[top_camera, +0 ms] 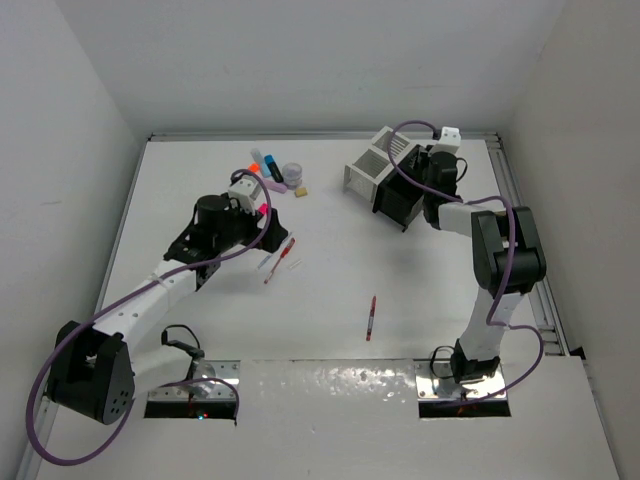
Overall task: Sort the stationery into containers
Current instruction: Place the pen in the storage box.
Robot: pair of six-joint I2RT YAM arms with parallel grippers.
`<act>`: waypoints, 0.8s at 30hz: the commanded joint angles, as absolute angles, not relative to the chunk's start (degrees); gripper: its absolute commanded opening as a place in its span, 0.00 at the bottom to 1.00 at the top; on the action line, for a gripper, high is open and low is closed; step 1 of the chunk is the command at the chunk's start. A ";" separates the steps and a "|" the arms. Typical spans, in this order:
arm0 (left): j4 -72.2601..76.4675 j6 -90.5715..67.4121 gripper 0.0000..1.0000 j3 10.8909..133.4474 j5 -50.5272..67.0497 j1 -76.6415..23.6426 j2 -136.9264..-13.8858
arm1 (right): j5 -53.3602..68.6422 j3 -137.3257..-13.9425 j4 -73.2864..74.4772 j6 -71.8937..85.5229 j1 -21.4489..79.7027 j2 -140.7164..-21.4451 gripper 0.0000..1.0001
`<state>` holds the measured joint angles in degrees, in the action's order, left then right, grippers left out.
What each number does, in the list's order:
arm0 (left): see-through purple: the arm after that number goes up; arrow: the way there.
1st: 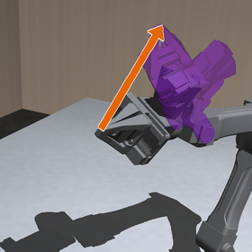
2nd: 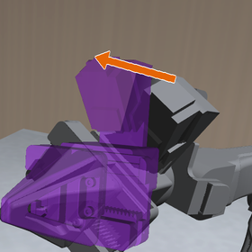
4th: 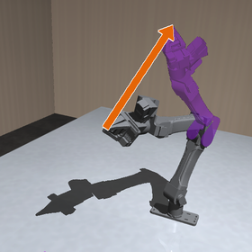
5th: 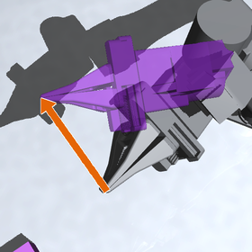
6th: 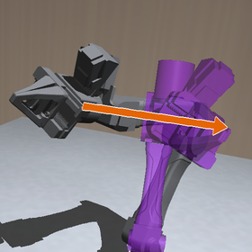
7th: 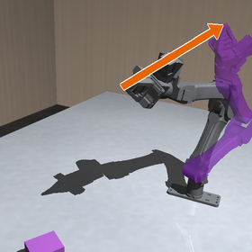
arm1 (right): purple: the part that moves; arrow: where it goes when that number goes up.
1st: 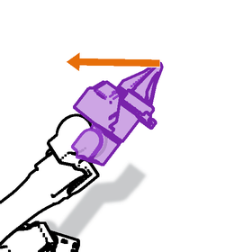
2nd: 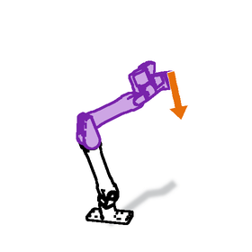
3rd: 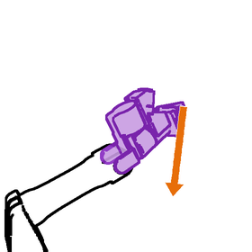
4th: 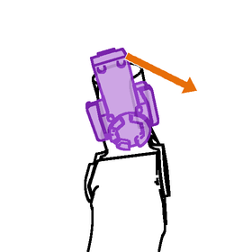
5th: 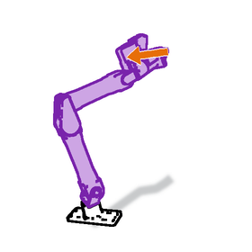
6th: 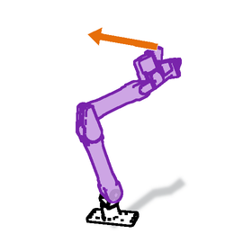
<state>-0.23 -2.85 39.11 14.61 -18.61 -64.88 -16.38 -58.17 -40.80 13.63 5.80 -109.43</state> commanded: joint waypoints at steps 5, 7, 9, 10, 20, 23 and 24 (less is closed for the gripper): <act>2.55 -2.02 1.00 39.29 15.82 -17.49 -64.25 | -16.08 -60.47 -39.47 16.43 5.19 -110.65 0.14; 2.64 -2.02 1.00 39.20 15.82 -17.32 -64.07 | -16.00 -61.08 -38.67 16.70 5.19 -110.74 0.17; 2.99 -1.94 1.00 39.02 15.82 -17.05 -63.98 | -15.56 -61.17 -38.06 16.96 5.19 -110.83 0.25; 3.08 -1.85 1.00 39.02 15.73 -17.05 -63.90 | -15.47 -61.08 -38.06 17.14 5.19 -110.66 0.28; 5.97 -0.35 1.00 38.94 16.43 -15.91 -64.07 | -15.21 -58.98 -37.36 17.67 5.27 -106.79 0.45; 6.41 -0.35 1.00 38.67 17.22 -15.73 -64.16 | -12.67 -58.45 -36.31 17.67 5.36 -103.63 0.51; 6.42 -0.26 1.00 38.58 17.40 -15.73 -64.25 | -11.87 -58.62 -35.78 17.58 5.27 -102.58 0.53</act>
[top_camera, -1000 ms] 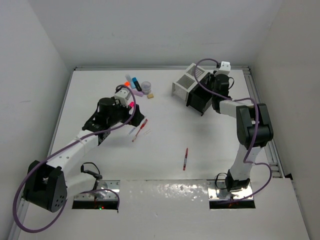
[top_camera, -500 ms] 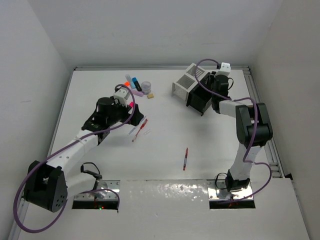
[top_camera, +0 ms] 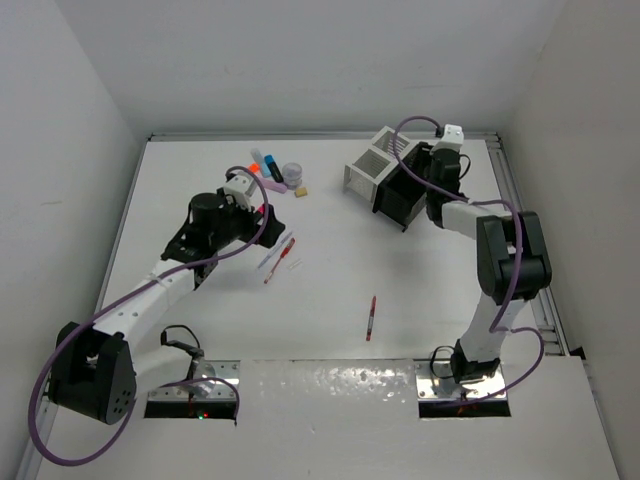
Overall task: Sort the stationery into containers
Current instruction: Place the pen in the storage box, then pick up the pen from the center of the board.
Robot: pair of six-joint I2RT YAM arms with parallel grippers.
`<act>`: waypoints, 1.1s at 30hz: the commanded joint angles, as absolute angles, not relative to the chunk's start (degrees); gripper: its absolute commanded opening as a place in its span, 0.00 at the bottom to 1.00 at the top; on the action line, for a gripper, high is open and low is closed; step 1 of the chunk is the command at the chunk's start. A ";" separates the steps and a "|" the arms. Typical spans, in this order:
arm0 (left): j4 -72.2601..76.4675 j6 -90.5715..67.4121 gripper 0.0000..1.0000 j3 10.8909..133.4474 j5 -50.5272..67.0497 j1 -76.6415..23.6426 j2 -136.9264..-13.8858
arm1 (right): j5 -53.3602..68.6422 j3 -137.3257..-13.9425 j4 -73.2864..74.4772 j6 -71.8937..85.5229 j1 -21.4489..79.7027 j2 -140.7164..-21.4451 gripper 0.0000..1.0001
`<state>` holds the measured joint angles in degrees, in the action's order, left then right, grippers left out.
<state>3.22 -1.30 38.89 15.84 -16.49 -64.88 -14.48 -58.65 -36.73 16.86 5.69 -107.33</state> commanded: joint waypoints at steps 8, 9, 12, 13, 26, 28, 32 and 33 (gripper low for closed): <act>-9.53 2.71 0.78 43.58 20.74 -16.95 -70.13 | -8.26 -66.88 -14.73 15.56 8.35 -90.37 0.76; -11.84 3.68 0.71 44.46 21.09 -17.40 -71.27 | -8.52 -67.75 -12.24 15.38 8.78 -89.48 0.77; -20.37 9.57 0.57 46.92 21.80 -20.21 -75.49 | -11.32 -69.61 -3.89 15.03 10.98 -85.63 0.72; -23.00 11.76 0.53 47.37 20.32 -21.26 -77.24 | -11.95 -69.70 -0.21 15.64 12.03 -84.39 0.64; -21.46 -4.29 0.38 51.52 13.80 -31.55 -80.70 | -8.45 -51.17 27.94 36.10 29.25 -71.80 0.58; -18.65 -7.63 0.40 48.97 12.05 -31.55 -76.39 | -7.48 -46.25 28.22 41.01 34.35 -72.42 0.62; -18.01 -9.31 0.47 45.97 8.27 -31.64 -72.08 | -8.52 -41.05 29.26 48.24 40.68 -75.14 0.66; -18.28 -9.66 0.50 45.88 6.87 -31.64 -71.64 | -9.05 -40.87 29.44 49.30 42.61 -75.49 0.65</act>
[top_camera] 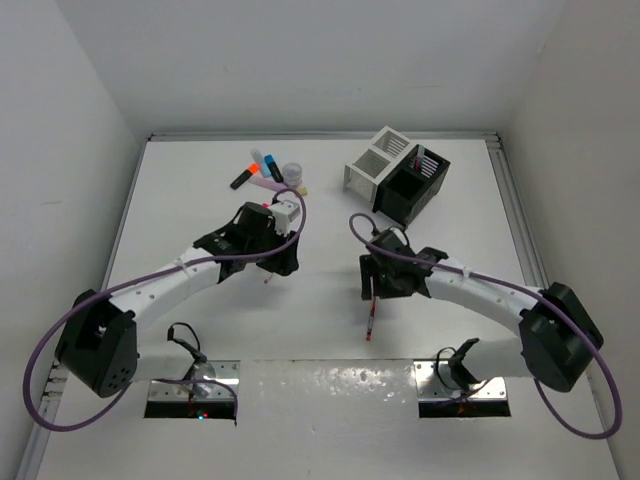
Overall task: Sort the stationery into containers
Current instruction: Pick up the pen from the center of the board.
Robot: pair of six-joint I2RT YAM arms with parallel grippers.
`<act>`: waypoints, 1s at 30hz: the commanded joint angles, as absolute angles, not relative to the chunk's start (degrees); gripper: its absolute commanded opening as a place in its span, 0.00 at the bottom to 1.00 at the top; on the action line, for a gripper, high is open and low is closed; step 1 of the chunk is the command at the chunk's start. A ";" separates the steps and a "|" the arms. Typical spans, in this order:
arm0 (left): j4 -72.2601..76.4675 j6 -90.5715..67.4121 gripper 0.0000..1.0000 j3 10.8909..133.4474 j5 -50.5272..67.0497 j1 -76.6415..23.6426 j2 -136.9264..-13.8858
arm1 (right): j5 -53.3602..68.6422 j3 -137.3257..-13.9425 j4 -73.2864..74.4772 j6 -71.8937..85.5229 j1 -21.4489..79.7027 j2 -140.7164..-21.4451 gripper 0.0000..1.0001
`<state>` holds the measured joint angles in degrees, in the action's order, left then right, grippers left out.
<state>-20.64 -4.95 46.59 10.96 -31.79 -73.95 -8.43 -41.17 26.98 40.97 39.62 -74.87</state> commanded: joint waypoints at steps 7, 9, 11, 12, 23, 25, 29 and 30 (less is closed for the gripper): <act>-16.44 -10.37 0.52 42.80 5.27 -29.10 -66.10 | -10.55 -39.03 28.13 56.33 47.55 -81.20 0.56; -16.17 -10.02 0.53 42.80 5.19 -28.22 -64.70 | -9.76 -37.27 25.77 57.91 48.33 -82.79 0.49; -16.17 -9.76 0.54 42.63 4.84 -27.78 -63.11 | -9.58 -35.78 24.70 59.23 48.51 -84.54 0.44; -16.08 -9.58 0.54 42.54 4.40 -27.25 -62.67 | -9.49 -35.42 24.18 59.93 48.69 -85.16 0.40; -14.07 -10.11 0.55 41.66 7.90 -24.61 -58.89 | -13.00 -33.57 22.42 58.10 50.89 -85.88 0.00; -12.66 -8.97 0.55 41.49 11.06 -24.26 -58.45 | -13.62 -33.92 19.96 53.45 50.98 -82.90 0.00; -9.06 -6.25 0.55 40.26 21.95 -23.82 -56.52 | -14.68 -36.46 15.04 44.49 50.89 -76.48 0.00; -7.40 -5.02 0.55 39.30 26.58 -23.73 -55.99 | -14.68 -37.17 12.42 40.73 50.89 -75.42 0.00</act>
<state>-13.67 -7.94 40.58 15.00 -24.40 -58.48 -12.16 -34.72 19.86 50.17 50.72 -79.99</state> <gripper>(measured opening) 0.554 0.024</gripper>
